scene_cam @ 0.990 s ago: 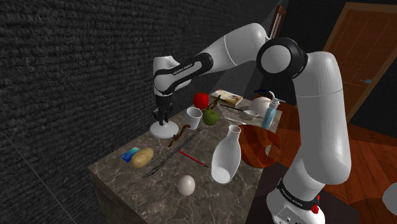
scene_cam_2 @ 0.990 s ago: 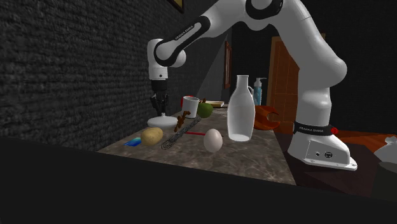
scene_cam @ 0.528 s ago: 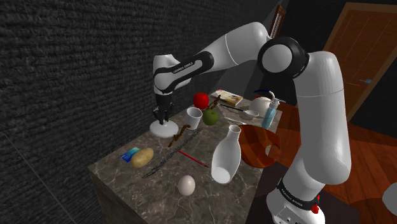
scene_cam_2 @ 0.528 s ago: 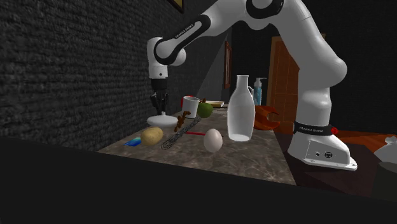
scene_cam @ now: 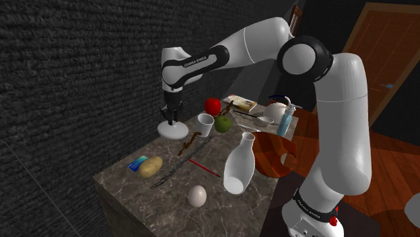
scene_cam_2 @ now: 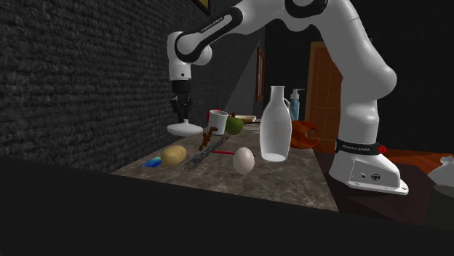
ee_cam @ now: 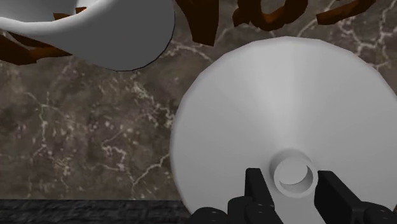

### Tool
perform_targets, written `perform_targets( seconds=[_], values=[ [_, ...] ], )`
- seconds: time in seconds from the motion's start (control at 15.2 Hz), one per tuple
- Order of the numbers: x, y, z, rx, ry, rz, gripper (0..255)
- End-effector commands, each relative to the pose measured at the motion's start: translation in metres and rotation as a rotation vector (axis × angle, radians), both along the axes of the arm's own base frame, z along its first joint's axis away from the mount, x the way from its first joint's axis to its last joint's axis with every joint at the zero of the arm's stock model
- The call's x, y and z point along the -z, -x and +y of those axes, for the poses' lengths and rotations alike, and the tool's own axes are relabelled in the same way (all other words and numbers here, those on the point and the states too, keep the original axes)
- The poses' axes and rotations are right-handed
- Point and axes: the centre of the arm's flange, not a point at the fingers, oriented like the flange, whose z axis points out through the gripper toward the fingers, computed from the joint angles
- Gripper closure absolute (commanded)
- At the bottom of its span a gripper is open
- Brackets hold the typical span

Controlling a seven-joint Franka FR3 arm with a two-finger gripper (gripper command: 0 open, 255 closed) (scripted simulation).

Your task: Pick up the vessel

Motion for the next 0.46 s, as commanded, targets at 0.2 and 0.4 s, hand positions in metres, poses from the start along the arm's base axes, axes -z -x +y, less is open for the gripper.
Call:
perform_targets(
  seconds=[0.2,0.4],
  values=[
    [-0.027,0.002,-0.002,0.000,0.000,0.000,255],
    [-0.033,0.002,-0.002,0.000,0.000,0.000,255]
  ],
)
